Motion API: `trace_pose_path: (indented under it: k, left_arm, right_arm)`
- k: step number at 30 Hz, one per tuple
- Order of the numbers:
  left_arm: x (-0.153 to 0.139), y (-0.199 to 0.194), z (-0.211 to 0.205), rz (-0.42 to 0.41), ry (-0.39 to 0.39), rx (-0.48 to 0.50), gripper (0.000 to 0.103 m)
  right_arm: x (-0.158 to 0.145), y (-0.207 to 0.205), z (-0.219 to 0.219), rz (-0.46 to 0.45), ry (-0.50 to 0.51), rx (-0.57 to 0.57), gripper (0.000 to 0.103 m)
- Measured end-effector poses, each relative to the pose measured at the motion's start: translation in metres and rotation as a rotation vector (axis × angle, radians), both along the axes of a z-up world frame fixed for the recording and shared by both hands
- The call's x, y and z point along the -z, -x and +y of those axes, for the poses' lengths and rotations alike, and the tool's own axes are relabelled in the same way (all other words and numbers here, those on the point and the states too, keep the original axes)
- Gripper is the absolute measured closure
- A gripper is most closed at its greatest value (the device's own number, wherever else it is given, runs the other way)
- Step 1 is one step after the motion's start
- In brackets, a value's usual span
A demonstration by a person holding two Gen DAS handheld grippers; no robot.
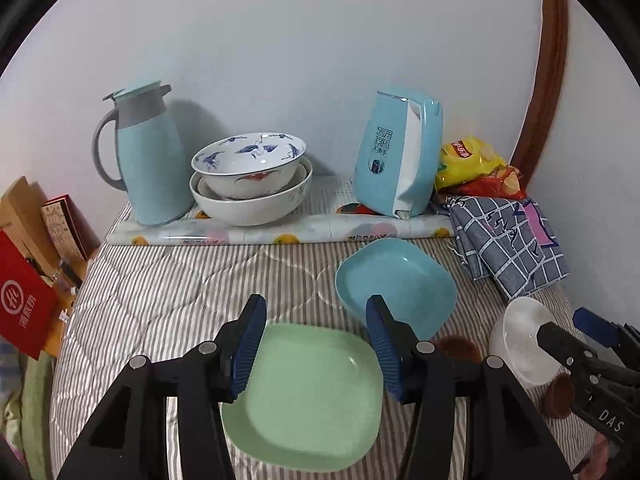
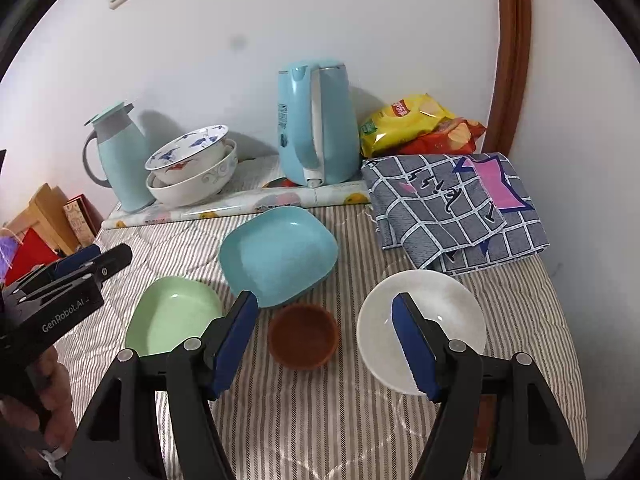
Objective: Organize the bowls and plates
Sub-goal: 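Move both grippers to the light-blue plate rim and close them on it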
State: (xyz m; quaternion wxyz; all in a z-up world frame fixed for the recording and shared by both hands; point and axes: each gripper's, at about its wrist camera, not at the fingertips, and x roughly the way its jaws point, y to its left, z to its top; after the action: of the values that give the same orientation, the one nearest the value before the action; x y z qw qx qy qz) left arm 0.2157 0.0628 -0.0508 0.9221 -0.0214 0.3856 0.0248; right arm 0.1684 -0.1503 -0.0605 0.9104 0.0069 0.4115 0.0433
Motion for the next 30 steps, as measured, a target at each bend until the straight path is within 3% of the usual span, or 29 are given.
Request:
trace_pose_path:
  k: [16,22,30]
  left_arm:
    - [0.031,-0.056,-0.009,0.102,0.001,0.037,0.053]
    - [0.046,-0.076,-0.009,0.13,0.017,0.04,0.053]
    - [0.069,-0.104,-0.009,0.178,0.022,0.052,0.053]
  right_arm:
    - [0.022,-0.048,-0.009,0.03,-0.014,0.02,0.034]
    - [0.041,-0.073,-0.005,0.066,0.002,0.014,0.046]
    - [0.067,-0.11,0.003,0.124,-0.031,0.017,0.052]
